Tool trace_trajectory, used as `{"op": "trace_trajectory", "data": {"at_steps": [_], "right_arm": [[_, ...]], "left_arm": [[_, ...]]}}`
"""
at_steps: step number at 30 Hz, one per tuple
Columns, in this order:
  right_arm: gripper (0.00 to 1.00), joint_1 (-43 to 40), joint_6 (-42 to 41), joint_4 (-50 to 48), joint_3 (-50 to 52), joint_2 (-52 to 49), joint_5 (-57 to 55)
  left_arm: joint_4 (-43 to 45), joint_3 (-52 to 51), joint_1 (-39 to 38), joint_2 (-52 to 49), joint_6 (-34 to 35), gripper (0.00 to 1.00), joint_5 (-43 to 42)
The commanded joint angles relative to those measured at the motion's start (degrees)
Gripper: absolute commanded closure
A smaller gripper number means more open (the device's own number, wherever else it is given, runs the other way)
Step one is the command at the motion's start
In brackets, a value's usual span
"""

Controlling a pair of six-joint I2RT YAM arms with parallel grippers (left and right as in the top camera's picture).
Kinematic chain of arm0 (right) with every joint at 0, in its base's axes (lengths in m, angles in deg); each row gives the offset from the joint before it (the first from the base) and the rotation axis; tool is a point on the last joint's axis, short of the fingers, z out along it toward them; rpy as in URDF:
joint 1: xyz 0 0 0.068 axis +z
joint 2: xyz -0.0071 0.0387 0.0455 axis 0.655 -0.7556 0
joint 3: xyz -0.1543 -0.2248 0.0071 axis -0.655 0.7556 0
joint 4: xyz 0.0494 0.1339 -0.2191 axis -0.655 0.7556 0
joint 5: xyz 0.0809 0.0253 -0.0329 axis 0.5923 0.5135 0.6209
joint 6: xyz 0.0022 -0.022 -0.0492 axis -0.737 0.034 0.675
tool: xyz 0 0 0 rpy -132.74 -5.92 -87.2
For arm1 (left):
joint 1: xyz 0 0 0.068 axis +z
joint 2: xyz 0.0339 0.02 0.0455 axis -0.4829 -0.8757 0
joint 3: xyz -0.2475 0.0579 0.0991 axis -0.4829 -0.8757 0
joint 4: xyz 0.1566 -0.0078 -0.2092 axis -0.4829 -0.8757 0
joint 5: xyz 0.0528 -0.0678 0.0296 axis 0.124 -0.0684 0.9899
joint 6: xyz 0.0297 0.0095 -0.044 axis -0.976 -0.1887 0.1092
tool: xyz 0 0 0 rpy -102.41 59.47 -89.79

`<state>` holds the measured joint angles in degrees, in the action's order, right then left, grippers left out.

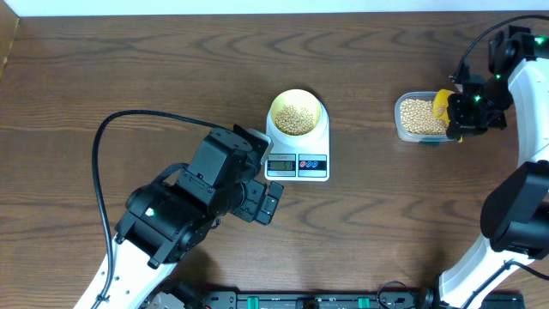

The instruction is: Scoop item into bowl and weigh 50g on scale

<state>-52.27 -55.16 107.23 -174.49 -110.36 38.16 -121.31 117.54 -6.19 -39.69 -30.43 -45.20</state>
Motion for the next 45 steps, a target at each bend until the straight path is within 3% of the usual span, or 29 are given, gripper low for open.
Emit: {"op": "trace_trajectory", "data": {"at_steps": [1, 8, 20, 33, 39, 45], "right_arm": [[0.98, 1.33, -5.07, -0.2, -1.2, 1.31, -6.38], [0.98, 4.39, -7.19, -0.07, -1.2, 1.31, -9.73], [0.98, 12.96, -14.86, 0.28, -1.2, 1.31, -25.0], [0.99, 15.58, -15.91, 1.51, -1.2, 1.31, -24.74], [0.99, 20.85, -2.64, -0.5, -1.2, 1.31, -7.43], [0.99, 28.85, 4.98, -3.72, -1.2, 1.31, -2.43]], "left_arm": [[-0.11, 0.7, 0.17, 0.0, 0.33, 0.0, 0.09], [-0.13, 0.7, 0.17, 0.0, 0.33, 0.0, 0.11], [-0.13, 0.7, 0.17, 0.0, 0.33, 0.0, 0.09], [-0.11, 0.7, 0.17, 0.0, 0.33, 0.0, 0.09], [-0.13, 0.7, 0.17, 0.0, 0.33, 0.0, 0.09], [-0.13, 0.7, 0.17, 0.0, 0.33, 0.0, 0.09]]}}
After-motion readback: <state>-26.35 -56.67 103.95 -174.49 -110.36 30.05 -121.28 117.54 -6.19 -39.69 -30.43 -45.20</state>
